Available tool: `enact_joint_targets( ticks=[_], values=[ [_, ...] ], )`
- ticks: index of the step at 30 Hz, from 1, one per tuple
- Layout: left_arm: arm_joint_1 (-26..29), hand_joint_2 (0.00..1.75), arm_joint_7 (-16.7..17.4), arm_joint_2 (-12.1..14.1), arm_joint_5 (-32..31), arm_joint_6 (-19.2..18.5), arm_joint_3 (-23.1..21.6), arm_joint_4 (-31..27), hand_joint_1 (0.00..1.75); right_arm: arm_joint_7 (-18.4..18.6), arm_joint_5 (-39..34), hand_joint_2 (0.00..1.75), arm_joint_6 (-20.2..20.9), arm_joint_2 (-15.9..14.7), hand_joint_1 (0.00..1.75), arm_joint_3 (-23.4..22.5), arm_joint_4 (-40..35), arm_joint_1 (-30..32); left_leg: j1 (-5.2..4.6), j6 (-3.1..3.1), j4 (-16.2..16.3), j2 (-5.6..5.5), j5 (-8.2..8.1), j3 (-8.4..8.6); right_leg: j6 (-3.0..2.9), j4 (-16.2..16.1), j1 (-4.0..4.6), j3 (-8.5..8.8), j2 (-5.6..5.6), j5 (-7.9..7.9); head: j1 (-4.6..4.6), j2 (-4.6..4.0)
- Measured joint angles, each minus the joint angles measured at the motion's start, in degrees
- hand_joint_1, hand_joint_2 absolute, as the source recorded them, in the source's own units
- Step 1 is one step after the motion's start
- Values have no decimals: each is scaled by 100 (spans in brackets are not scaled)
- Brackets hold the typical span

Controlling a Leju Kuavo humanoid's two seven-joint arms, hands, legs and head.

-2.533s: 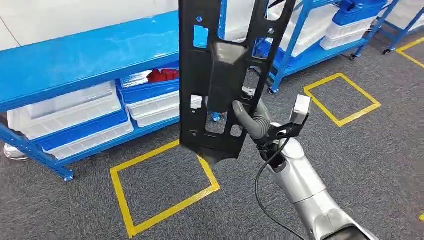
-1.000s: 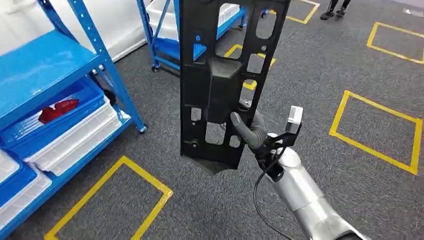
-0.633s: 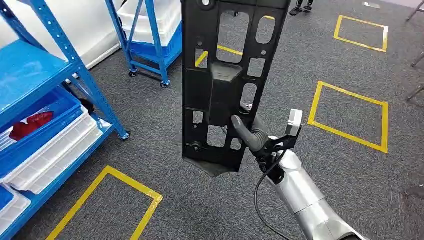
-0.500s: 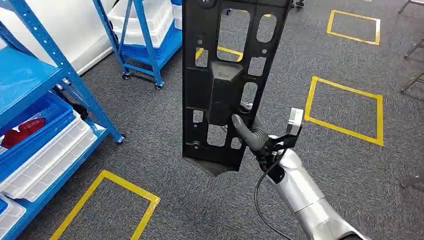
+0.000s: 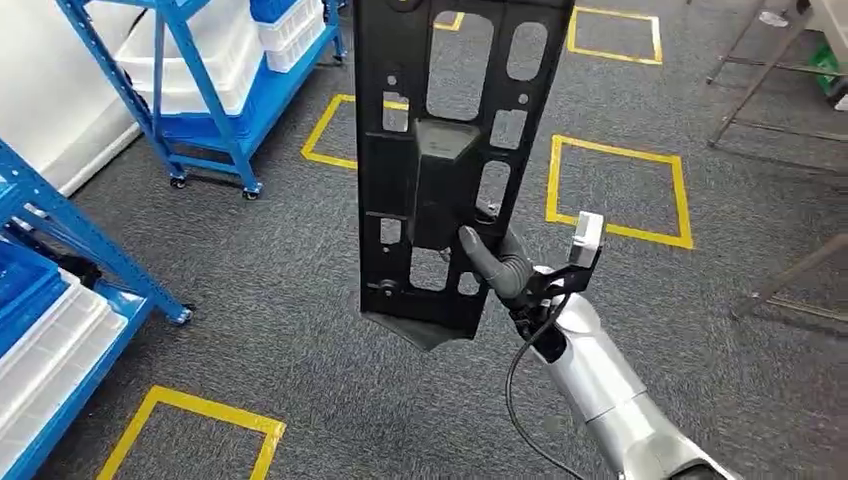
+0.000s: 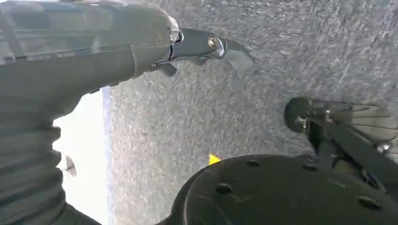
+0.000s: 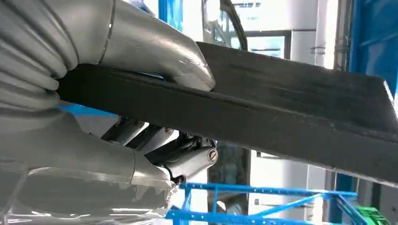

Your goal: Take the parts from the cabinet and place them on the table.

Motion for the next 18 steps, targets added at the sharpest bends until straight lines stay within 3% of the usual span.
enact_joint_targets(
  ticks=[2,3,4,5,6,7,8,9,10,11,12,13,14,17,18],
  values=[
    [2,175,0,-7,-4,2,0,0,0,4,0,175,-4,-9,175,0,0,3,-15,87,-39,100,36,23,95,-34,-16,-23,123,30,-2,0],
    [6,175,0,-26,-18,0,0,0,0,9,4,175,-31,-20,175,0,-4,13,24,139,-92,201,73,43,102,28,-29,-15,-7,-6,0,0],
    [27,175,0,-22,-26,0,0,0,0,9,2,175,-55,-24,175,0,-15,3,17,177,-116,256,71,60,120,221,19,-100,-390,-138,2,0],
    [30,175,0,-22,-37,0,0,0,0,11,4,175,-77,-28,175,0,-35,-6,2,195,-117,326,69,60,145,590,17,-289,-607,-355,-2,0],
    [36,175,4,-26,-48,2,0,0,0,11,2,175,-105,-37,175,-4,-42,5,-9,204,-115,389,62,58,165,1082,2,-529,-707,-589,-2,0],
    [39,175,13,-28,-70,2,0,0,0,15,0,175,-105,-53,175,-7,-46,30,-16,215,-115,466,53,56,182,1549,-13,-764,-738,-773,0,0],
    [41,175,24,-28,-79,4,0,0,0,15,0,175,-118,-79,175,-7,-50,63,-21,213,-112,532,49,55,196,1819,-29,-902,-742,-824,0,0],
    [42,175,41,-28,-92,7,0,0,0,17,-4,175,-122,-96,175,-15,-52,92,-26,210,-112,609,42,63,205,1767,-40,-877,-750,-735,0,0],
    [41,175,59,-28,-94,11,0,0,0,24,-13,175,-122,-126,175,-33,-57,103,-31,206,-110,671,33,70,201,1475,-42,-724,-771,-545,0,0],
    [41,175,72,-31,-107,13,-2,0,0,35,-24,175,-120,-158,175,-59,-70,102,-36,196,-109,728,24,81,180,980,-36,-455,-818,-312,0,0],
    [44,175,79,-33,-111,17,-2,0,0,37,-42,175,-120,-181,175,-96,-90,92,-45,185,-109,778,12,100,141,379,-17,-113,-945,-91,0,0],
    [50,175,90,-37,-116,20,-2,0,0,37,-70,175,-118,-214,175,-129,-105,67,-64,165,-107,830,-2,122,68,-64,43,102,-1241,-93,0,0],
    [53,175,90,-39,-118,20,-2,0,0,37,-90,175,-107,-225,175,-144,-111,50,-96,123,-93,842,-21,119,47,-76,69,97,-1176,-61,0,0],
    [66,175,92,-35,-129,20,-2,0,0,35,-109,175,-96,-286,175,-192,-114,40,-84,51,-132,1016,-46,163,-11,-82,84,64,-971,-59,0,0],
    [68,175,92,-33,-133,20,-4,0,0,37,-111,175,-96,-300,175,-206,-116,56,-133,11,30,1025,-90,164,-61,-153,9,117,-908,-6,-2,0]
  ],
)
